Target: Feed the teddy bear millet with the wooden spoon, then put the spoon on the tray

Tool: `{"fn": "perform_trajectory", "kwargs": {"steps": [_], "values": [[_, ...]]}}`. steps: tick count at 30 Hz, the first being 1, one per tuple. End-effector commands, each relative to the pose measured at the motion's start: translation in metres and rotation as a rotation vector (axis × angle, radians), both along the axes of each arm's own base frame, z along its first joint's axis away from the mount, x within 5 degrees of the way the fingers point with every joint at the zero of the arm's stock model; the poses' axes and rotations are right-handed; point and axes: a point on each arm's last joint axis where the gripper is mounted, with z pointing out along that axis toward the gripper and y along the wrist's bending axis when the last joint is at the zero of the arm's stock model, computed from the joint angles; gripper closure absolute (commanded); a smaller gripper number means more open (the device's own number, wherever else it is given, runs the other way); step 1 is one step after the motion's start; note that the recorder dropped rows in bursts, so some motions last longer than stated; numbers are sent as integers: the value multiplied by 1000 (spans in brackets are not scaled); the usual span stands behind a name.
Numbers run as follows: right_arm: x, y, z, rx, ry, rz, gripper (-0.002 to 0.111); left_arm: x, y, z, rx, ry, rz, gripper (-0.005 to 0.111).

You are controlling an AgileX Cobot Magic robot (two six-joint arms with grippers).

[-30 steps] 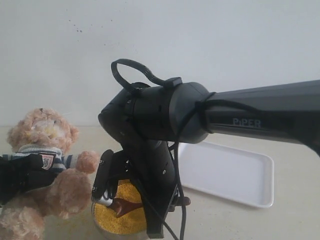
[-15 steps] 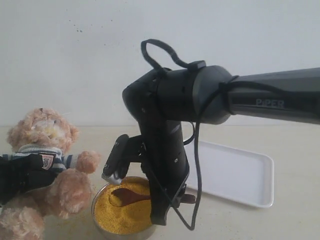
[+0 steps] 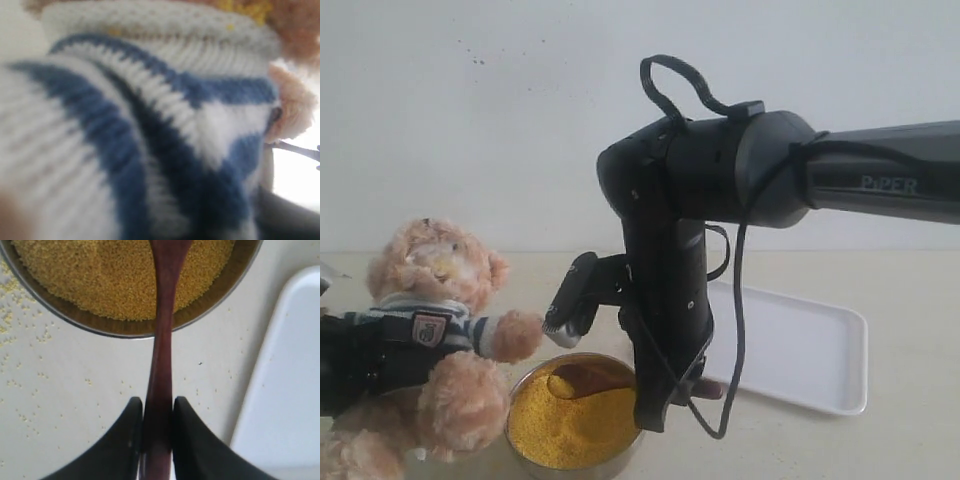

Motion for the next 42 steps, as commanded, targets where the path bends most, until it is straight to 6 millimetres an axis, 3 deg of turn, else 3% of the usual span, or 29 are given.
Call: {"fn": "perform_trajectory", "kwargs": {"steps": [1, 6, 11, 18, 26, 37, 42], "values": [[7, -13, 14, 76, 10, -129, 108, -8, -8, 9, -121, 21, -117, 103], [-5, -5, 25, 211, 110, -155, 108, -19, 4, 6, -112, 138, -149, 103], [-6, -5, 27, 215, 106, -161, 108, -28, 9, 12, -201, 190, -209, 103], [-6, -5, 29, 228, 108, -220, 108, -48, 8, 24, -155, 176, -249, 103], [-6, -5, 29, 234, 111, -281, 108, -64, 10, 8, -88, 207, -175, 103], [-8, -7, 37, 257, 100, -339, 108, -61, 10, 9, -112, 195, -129, 103], [-13, -8, 29, 251, 140, -380, 108, -61, 11, 9, -111, 192, -120, 103]]}}
